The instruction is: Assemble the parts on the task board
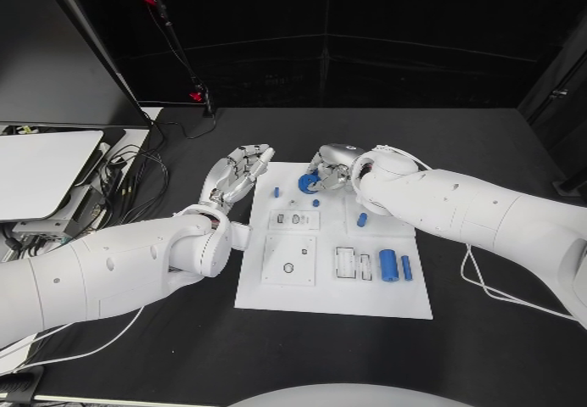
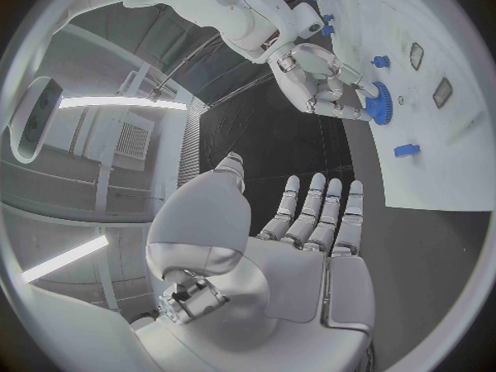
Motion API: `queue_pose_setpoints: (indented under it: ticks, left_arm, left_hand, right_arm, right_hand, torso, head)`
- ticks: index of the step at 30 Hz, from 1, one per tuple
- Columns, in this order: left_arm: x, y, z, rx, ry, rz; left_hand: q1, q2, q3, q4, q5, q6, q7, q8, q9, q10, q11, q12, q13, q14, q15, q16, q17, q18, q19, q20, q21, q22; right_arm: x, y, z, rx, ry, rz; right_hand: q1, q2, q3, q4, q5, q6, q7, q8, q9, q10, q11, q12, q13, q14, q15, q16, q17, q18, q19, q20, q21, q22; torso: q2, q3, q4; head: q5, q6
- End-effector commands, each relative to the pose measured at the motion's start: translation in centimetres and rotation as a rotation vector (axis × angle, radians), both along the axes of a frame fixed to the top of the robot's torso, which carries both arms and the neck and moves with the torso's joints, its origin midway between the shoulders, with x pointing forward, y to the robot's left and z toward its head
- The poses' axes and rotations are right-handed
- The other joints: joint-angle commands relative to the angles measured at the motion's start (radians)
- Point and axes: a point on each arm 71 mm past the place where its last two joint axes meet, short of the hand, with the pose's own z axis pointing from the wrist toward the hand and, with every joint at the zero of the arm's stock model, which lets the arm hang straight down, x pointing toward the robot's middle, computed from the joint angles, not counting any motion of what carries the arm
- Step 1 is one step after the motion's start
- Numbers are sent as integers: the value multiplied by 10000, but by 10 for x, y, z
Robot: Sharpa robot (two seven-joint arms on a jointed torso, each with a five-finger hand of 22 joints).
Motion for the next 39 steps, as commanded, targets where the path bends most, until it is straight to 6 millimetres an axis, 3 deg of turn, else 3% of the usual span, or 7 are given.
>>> queue_pose_setpoints:
  ticks: [1,8,14,22,27,30,39]
  left_arm:
    - [-6,-2,18,-555,-2482,-368]
    - [-6,-1,18,-553,-2472,-368]
    - [-6,-1,18,-559,-2471,-376]
    - [-5,1,18,-552,-2486,-361]
    - [-5,2,18,-542,-2493,-343]
    - [-4,2,18,-538,-2499,-338]
    - [-3,4,17,-514,-2512,-309]
  left_hand:
    - [-4,124,-86,-2,70,-19,1582,48,-22,-51,1,77,-11,15,68,59,-14,75,-68,-23,39,14]
    - [-4,124,-86,-2,70,-19,1582,48,-22,-51,1,77,-11,15,68,59,-14,75,-68,-23,39,14]
    - [3,131,-90,-2,76,-20,1582,50,-26,-53,1,79,-11,15,70,61,-14,73,-67,-22,42,15]
    - [9,134,-96,-3,81,-18,1583,54,-30,-52,2,83,-11,15,70,62,-14,73,-53,-22,54,24]
    - [22,140,-122,-1,89,6,1582,73,-37,-32,3,102,-7,16,73,66,-14,71,-51,-21,64,27]
    - [22,140,-122,-1,89,6,1582,73,-37,-32,3,102,-7,16,73,66,-14,71,-51,-21,64,27]
    - [22,140,-122,-1,89,6,1582,73,-37,-32,3,102,-7,16,73,66,-14,71,-51,-21,64,27]
  right_arm:
    - [0,-1,-3,-288,321,-124]
    - [-1,-1,3,360,-248,248]
    - [-10,-9,19,2385,-1280,729]
    - [-32,-48,46,5107,-1687,479]
    - [-44,-85,58,5574,-1632,62]
    - [-50,-109,60,5548,-1478,-253]
    - [-62,-173,59,4913,-1300,-1312]
  right_hand:
    - [-169,-9,-109,18,-228,-367,-87,-30,-8,1042,-169,25,2633,1029,-149,25,2635,-75,1058,-130,34,2635]
    - [-369,-176,-386,229,-846,-1674,-567,-46,-36,1042,-613,25,2633,1029,-491,25,2635,-75,1058,-452,34,2635]
    - [-450,-316,-493,439,-1033,-1578,-614,17,-1,1042,-695,25,2633,1029,-593,25,2635,-75,1058,-557,34,2635]
    - [-599,-278,-633,752,-982,-1689,-618,16,-6,1042,-740,25,2633,1029,-669,25,2635,-75,1058,-645,34,2635]
    - [-654,-103,-745,935,-850,-645,-398,335,142,1042,-616,25,2633,1029,-639,25,2635,-75,1058,-651,34,2635]
    - [-617,-22,-857,993,-820,-68,-51,558,216,1042,-204,25,2633,1029,-298,25,2635,-75,1058,-444,34,2635]
    - [-401,43,-915,927,-826,178,43,580,206,1042,-71,25,2633,1029,-127,25,2635,-75,1058,-235,34,2635]
  torso:
    - [2,-1,4]
    - [2,4,4]
    - [-3,2,-1]
    - [-45,-17,-32]
    - [-58,-28,-74]
    - [-70,-30,-96]
    - [-88,-27,-138]
  head:
    - [-9,-9]
    - [-40,-9]
    - [-94,-7]
    - [-240,20]
    - [-453,80]
    - [-616,112]
    - [-1157,200]
